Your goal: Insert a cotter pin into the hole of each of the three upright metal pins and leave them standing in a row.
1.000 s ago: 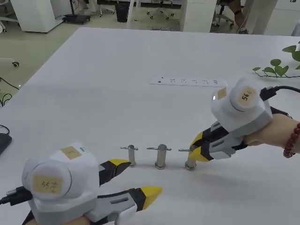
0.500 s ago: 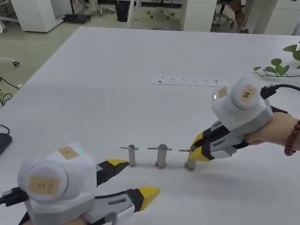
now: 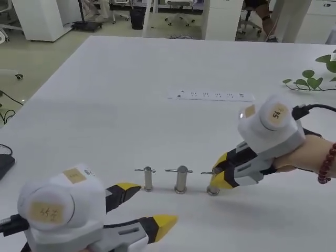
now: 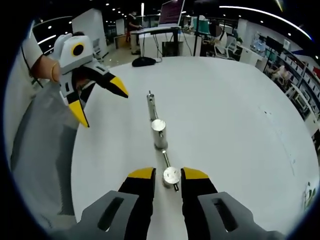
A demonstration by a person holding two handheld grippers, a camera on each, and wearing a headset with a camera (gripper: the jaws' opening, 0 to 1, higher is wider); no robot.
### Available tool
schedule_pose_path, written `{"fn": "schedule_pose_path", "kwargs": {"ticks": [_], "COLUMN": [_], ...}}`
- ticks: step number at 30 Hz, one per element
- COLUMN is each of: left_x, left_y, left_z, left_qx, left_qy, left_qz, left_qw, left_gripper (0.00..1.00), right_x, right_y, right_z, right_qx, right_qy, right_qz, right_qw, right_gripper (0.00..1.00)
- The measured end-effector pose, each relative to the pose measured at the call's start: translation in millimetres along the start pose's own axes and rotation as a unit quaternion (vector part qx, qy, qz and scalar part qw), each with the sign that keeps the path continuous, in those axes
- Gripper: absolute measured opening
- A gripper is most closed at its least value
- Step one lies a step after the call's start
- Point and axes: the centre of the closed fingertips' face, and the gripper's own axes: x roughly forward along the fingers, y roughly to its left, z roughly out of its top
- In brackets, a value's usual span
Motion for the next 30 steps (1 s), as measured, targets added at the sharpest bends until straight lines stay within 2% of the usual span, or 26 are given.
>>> {"fn": "schedule_pose_path", "kwargs": {"ticks": [4,7,10,17,20,24,30], "left_x": [-4.2,-8.2,-12.8,-24.1,-28.7,-37.1,-49.3], "left_y": [2.0,5.0,7.3,8.4,7.7,9.8,12.2], "left_z": [1.0,-1.0,-1.6,0.6,-1.2,-2.7,-0.8], "left_qx": [0.001,0.0,-0.004,-0.001,0.001,-0.009,-0.02], "left_qy": [0.001,0.004,0.006,0.003,0.005,0.003,-0.005], "left_qz": [0.001,0.004,0.007,0.014,0.015,0.022,0.032], "left_qw": [1.0,1.0,1.0,0.9999,0.9999,0.9997,0.9993], "left_gripper": [0.54,0.55,0.56,0.59,0.62,0.64,0.68], "right_x": [-6.1,-11.6,-17.6,-34.9,-42.7,-56.2,-69.2], "right_y": [-1.6,-2.5,-0.5,14.4,19.5,27.1,42.4], "right_z": [5.7,10.0,10.9,17.9,18.3,18.3,6.9], "right_qx": [0.021,0.053,0.066,0.094,0.104,0.137,0.165], "right_qy": [-0.02,-0.038,-0.045,-0.08,-0.089,-0.115,-0.128], "right_qz": [-0.015,-0.027,-0.036,-0.062,-0.08,-0.101,-0.121], "right_qw": [0.9995,0.9975,0.9961,0.9905,0.9873,0.9788,0.9705], "right_gripper": [0.27,0.31,0.34,0.44,0.49,0.56,0.62]}}
